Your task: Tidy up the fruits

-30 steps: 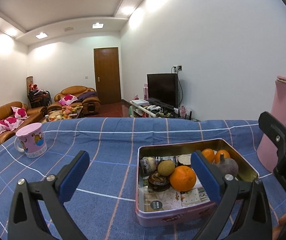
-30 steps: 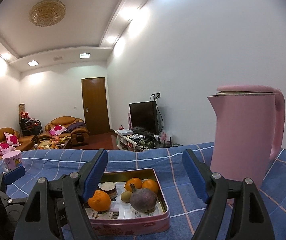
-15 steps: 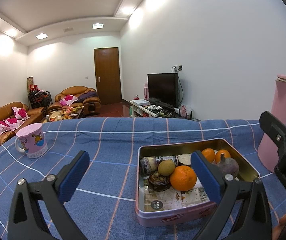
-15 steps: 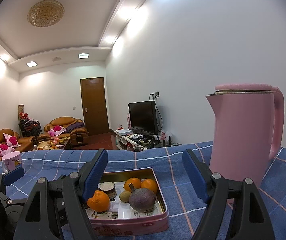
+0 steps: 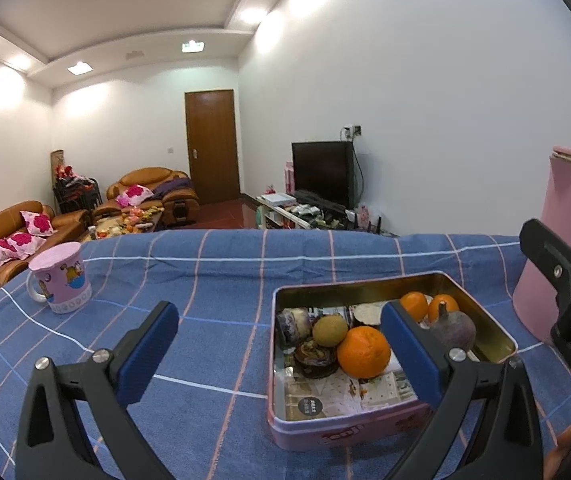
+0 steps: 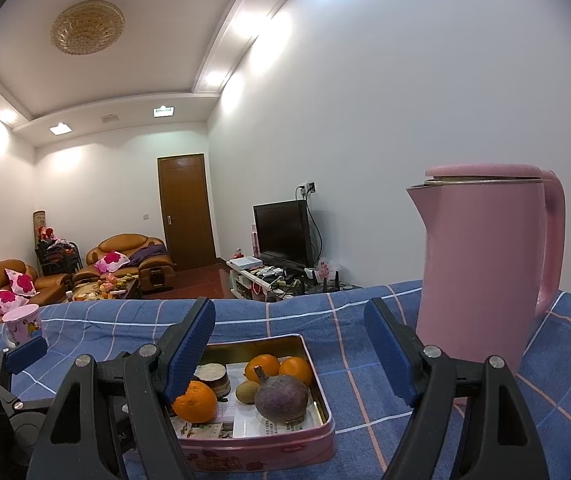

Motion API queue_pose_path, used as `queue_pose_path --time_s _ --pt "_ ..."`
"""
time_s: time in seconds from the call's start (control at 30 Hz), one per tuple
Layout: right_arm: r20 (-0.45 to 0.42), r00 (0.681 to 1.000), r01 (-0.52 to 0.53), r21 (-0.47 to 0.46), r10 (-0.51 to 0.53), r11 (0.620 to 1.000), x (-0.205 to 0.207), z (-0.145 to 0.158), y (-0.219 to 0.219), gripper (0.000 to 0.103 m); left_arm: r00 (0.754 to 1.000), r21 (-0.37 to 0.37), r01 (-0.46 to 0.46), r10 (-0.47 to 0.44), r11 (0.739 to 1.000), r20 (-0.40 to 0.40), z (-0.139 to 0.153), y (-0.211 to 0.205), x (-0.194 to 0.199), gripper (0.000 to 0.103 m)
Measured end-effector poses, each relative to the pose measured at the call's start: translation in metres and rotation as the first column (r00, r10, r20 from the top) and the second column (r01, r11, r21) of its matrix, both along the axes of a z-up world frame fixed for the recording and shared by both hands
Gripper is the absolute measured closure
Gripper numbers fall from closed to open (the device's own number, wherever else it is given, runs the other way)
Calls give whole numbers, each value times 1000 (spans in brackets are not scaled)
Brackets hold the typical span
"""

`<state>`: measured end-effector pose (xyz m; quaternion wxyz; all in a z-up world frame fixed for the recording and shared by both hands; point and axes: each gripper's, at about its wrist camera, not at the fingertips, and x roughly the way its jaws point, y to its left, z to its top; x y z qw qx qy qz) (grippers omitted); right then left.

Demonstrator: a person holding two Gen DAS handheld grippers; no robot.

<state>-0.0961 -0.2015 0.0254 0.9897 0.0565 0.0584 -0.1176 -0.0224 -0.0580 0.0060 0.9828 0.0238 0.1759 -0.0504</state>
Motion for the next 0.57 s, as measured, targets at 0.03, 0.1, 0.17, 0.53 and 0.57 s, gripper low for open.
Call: queue_pose_path --time_s 0.03,0.1,0.17,0.53,0.57 --pt "-1 1000 1 1 -1 1000 0 0 0 25 1000 5 -2 2 1000 -5 0 0 0 0" --pt "-2 1000 4 2 -4 1000 0 0 0 25 1000 6 -2 2 1000 -6 -1 1 0 0" --pt "-2 1000 5 2 -5 1000 -1 0 0 25 1000 5 -6 6 1000 -6 -1 2 0 0" --pt "-7 1000 21 8 -21 1000 -2 0 -1 25 1000 3 -5 5 1000 -16 -2 1 3 0" --pt "-8 1000 30 8 -30 1000 -2 1 -2 25 1000 4 -6 6 1000 -17 -2 0 3 0"
